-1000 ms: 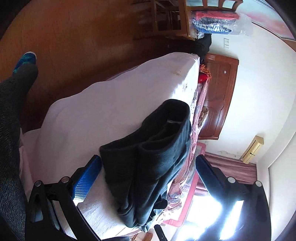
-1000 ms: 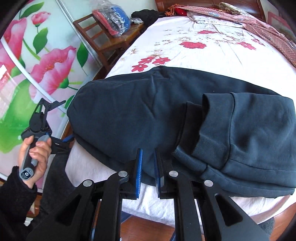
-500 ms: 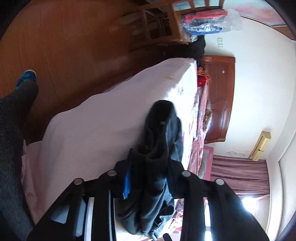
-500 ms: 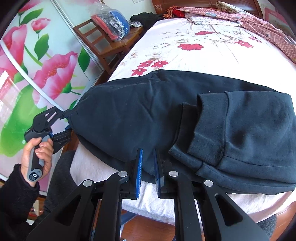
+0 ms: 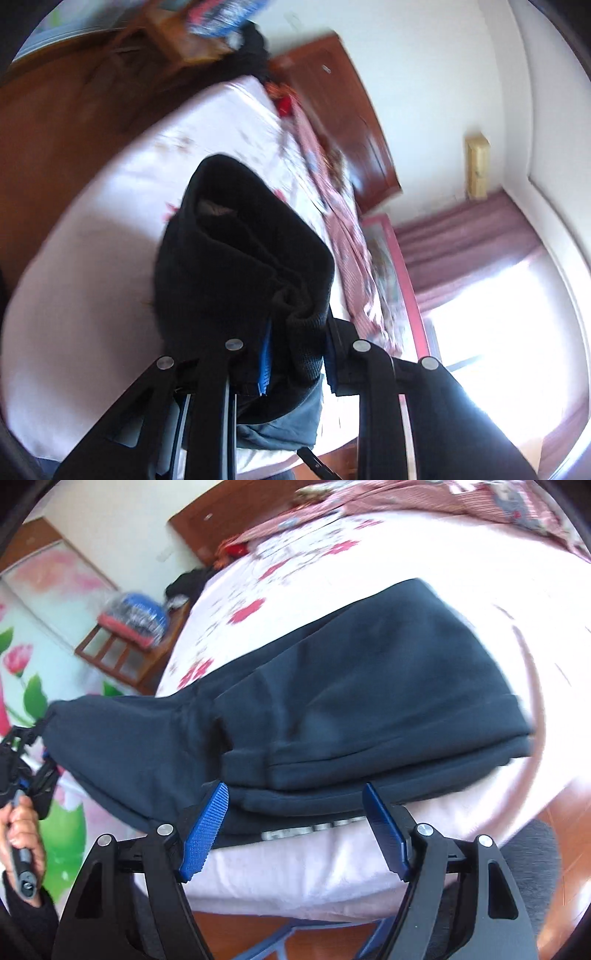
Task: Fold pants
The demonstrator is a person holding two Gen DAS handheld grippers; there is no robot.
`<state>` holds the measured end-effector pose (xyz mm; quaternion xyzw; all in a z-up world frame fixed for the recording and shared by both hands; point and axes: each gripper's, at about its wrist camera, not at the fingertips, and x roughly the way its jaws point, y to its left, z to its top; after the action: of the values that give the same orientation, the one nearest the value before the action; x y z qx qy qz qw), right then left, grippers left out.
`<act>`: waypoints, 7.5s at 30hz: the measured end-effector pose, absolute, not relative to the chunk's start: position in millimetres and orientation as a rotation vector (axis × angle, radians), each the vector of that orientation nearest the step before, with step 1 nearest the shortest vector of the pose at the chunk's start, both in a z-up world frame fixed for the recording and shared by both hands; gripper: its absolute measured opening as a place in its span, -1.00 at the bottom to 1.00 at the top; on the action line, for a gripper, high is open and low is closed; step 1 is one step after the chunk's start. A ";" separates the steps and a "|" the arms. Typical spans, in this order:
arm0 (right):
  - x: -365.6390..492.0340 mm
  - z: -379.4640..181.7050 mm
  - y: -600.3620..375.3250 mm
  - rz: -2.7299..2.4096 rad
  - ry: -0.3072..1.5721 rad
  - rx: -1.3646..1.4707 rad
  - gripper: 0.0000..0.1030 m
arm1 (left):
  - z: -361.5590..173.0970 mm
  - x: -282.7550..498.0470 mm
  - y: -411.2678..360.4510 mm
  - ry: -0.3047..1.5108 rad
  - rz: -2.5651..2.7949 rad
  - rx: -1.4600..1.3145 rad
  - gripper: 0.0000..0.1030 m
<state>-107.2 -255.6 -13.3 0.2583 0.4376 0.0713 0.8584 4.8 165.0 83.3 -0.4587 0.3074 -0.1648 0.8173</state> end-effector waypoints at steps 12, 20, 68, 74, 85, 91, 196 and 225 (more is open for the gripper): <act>-149.3 -15.2 -363.7 -0.027 0.785 0.747 0.45 | 95.9 61.7 -35.4 0.838 -0.720 -0.703 -0.59; -169.2 -35.1 -391.1 -0.096 0.786 0.805 0.45 | 39.1 78.1 -136.1 0.988 -0.744 -0.466 -0.59; -97.9 12.5 -332.6 -0.014 0.843 0.439 -0.79 | 25.5 -22.3 42.5 0.870 -0.305 -0.175 0.95; -120.4 -57.0 -370.9 -0.180 0.947 0.639 0.34 | 10.3 -16.0 38.8 0.942 -0.292 -0.145 0.95; -36.0 36.1 -287.3 0.027 0.692 0.332 0.10 | 24.4 16.4 25.9 0.851 -0.293 -0.103 0.95; -3.7 -34.4 -279.4 -0.049 0.875 0.155 -0.36 | 2.3 49.3 -19.2 0.838 -0.365 -0.031 0.96; 198.9 -40.0 -246.2 0.495 1.003 0.532 -0.42 | -68.1 254.6 118.2 1.019 -0.461 -0.794 -0.55; 8.2 39.1 -246.7 0.117 0.767 0.440 0.48 | 5.7 52.3 147.5 1.005 0.181 -0.184 0.96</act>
<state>8.2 -246.7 39.1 0.2127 0.3708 0.0566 0.9023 52.3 147.5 5.7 -0.0878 0.4804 0.0864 0.8684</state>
